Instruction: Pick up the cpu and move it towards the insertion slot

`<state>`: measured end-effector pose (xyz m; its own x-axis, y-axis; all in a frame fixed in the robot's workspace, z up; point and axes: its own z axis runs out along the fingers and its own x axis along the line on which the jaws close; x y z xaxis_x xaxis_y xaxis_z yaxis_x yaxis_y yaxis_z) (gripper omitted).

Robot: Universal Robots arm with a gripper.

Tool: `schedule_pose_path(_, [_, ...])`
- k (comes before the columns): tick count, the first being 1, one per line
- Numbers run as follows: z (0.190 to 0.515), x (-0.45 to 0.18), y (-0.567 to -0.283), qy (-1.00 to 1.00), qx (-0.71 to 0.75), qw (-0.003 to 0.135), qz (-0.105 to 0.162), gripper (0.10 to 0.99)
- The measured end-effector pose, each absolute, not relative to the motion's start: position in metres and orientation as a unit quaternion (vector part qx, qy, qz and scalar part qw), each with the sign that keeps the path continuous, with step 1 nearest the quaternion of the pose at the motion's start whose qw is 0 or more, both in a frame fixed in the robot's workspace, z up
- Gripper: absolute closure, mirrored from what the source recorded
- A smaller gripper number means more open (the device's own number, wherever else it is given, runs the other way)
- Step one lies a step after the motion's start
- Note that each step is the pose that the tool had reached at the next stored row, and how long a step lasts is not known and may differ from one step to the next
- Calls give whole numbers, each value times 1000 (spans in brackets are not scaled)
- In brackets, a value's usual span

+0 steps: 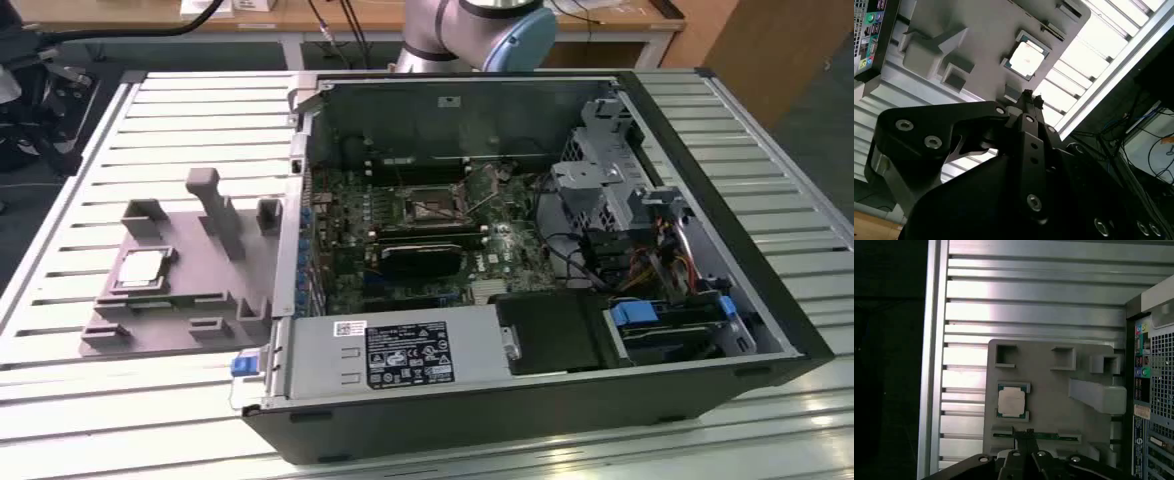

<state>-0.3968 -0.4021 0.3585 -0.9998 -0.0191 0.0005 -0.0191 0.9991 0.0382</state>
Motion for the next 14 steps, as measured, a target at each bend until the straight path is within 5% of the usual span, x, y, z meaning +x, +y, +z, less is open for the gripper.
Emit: schedule_pose_path(14, [353,-397,-402,-1000,10,-2,-19,984])
